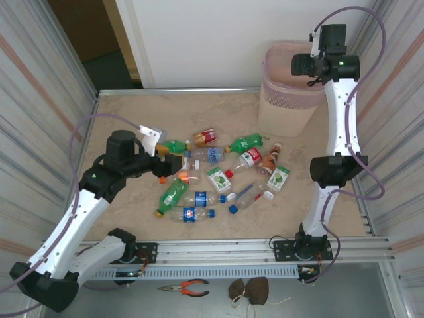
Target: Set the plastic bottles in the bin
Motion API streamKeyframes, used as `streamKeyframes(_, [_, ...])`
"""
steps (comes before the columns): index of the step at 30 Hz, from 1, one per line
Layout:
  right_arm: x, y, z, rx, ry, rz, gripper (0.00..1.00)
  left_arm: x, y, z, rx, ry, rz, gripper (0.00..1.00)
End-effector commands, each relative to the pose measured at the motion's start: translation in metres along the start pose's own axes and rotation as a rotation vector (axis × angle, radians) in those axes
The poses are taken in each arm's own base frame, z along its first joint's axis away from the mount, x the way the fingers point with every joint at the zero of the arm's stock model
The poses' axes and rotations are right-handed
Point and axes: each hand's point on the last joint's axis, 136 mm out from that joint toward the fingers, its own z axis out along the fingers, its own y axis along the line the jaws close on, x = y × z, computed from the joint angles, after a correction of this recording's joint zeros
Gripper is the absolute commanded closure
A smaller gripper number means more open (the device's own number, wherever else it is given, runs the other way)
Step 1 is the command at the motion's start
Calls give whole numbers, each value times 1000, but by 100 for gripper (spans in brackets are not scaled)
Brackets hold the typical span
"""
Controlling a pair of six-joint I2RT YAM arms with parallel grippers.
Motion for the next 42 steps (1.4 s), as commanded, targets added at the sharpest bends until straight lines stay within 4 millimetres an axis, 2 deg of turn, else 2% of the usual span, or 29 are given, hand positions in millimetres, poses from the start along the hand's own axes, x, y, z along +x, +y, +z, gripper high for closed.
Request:
streamKeyframes(1, [-22,12,-45,-47,-95,29,20,38,21,9,-101,100,-123,25])
streamKeyframes(8, [-20,32,-80,-105,-134,28,20,107,46,27,-279,262,-165,23])
streamKeyframes(11, [-13,39,-86,-134,-130,31,20,132,54,30,-363,331,-164,21])
streamKeyframes(15, [1,44,-87,-149,-102,32,20,155,59,34,-418,399,-144,18])
streamKeyframes(21, [18,46,-88,-158,-70,34,21,169,67,34,-457,438,-116,15])
streamKeyframes(26, [20,47,-94,-171,-85,51,21,180,59,46,-386,473,-103,14])
streamKeyframes(32, [23,52,-97,-194,-81,57,21,187,68,51,-438,514,-122,13])
streamKeyframes(42, [29,58,-96,-203,-60,47,21,201,69,63,-398,537,-165,16])
